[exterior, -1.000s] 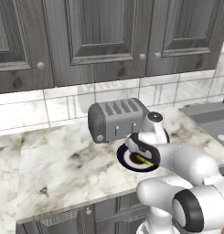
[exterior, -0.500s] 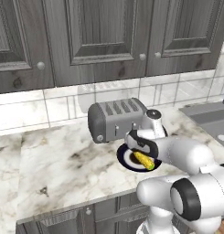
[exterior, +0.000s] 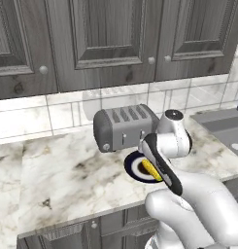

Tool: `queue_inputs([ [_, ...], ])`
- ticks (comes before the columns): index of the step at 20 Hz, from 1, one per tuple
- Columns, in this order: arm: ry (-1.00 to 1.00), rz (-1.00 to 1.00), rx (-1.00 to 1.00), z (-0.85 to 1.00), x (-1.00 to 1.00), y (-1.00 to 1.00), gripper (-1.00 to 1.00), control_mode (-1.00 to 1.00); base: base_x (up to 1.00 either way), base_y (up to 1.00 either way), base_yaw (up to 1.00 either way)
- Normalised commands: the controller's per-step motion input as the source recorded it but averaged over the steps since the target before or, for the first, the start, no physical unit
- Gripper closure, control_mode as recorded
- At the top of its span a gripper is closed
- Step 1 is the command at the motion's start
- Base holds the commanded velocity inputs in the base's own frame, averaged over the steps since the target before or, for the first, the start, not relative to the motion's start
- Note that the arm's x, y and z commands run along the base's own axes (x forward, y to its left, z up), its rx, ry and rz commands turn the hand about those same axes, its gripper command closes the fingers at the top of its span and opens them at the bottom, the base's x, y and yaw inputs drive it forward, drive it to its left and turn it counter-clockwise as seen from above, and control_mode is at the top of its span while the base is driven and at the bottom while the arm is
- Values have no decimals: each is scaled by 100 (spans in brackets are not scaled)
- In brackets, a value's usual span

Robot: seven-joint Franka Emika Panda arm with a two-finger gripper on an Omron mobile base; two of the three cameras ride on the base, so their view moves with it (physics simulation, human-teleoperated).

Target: Pick corn from the fridge and place it on the plate on the counter.

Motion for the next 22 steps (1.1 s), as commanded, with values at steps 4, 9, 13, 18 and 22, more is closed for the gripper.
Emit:
queue_inputs([
  [4,0,0,0,46,-63,0,-100,-100,0,0,0],
  [9,0,1,0,50,-24,0,-100,-100,0,0,0],
  [13,0,4,0,45,0,6,-100,-100,0,0,0],
  [18,2,1,0,50,0,1,-100,-100,0,0,0],
  [22,4,0,0,43,-10,0,-100,-100,0,0,0],
])
